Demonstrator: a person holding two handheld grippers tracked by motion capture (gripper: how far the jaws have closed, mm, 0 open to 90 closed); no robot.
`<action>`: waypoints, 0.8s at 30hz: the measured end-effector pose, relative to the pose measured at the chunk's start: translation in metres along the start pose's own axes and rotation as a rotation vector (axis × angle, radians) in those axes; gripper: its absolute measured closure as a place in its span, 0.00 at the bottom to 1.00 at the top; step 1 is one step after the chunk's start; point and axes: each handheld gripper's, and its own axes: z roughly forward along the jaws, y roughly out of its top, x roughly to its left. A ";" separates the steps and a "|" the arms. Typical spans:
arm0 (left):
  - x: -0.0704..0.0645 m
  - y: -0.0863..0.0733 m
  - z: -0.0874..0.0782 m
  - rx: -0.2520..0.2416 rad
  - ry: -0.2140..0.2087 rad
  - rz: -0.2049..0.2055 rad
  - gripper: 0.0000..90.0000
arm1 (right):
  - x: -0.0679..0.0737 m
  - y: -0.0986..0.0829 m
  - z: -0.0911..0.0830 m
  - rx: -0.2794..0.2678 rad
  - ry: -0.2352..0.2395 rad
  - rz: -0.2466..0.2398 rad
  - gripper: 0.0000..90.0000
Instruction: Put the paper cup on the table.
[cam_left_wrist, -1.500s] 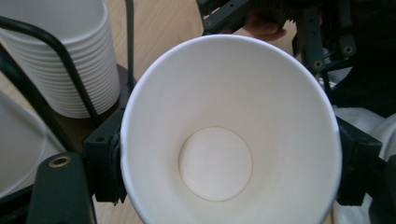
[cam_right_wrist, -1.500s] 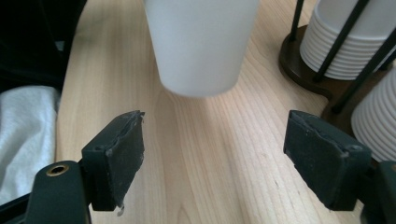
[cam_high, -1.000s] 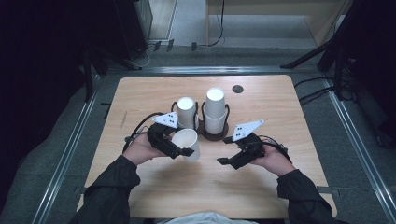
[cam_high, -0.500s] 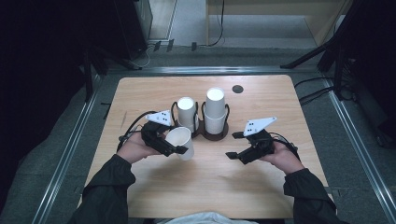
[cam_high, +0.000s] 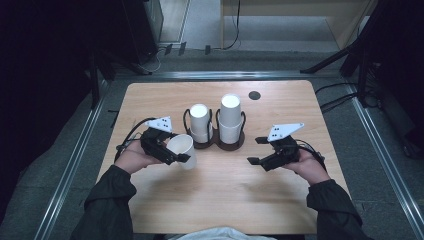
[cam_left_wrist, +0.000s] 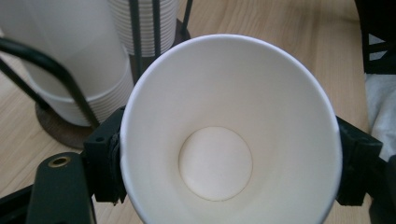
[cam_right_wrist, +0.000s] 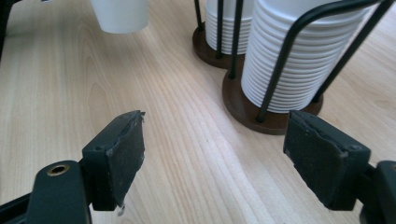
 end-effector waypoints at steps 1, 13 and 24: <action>0.002 -0.002 -0.002 -0.003 0.004 -0.012 0.21 | -0.001 0.000 0.000 -0.002 -0.001 0.002 0.23; 0.018 -0.018 -0.017 -0.006 0.098 -0.063 0.21 | -0.005 -0.003 -0.002 0.001 -0.037 0.010 0.23; 0.033 -0.029 -0.029 -0.031 0.165 -0.142 0.20 | -0.007 -0.005 -0.002 0.012 -0.047 0.012 0.23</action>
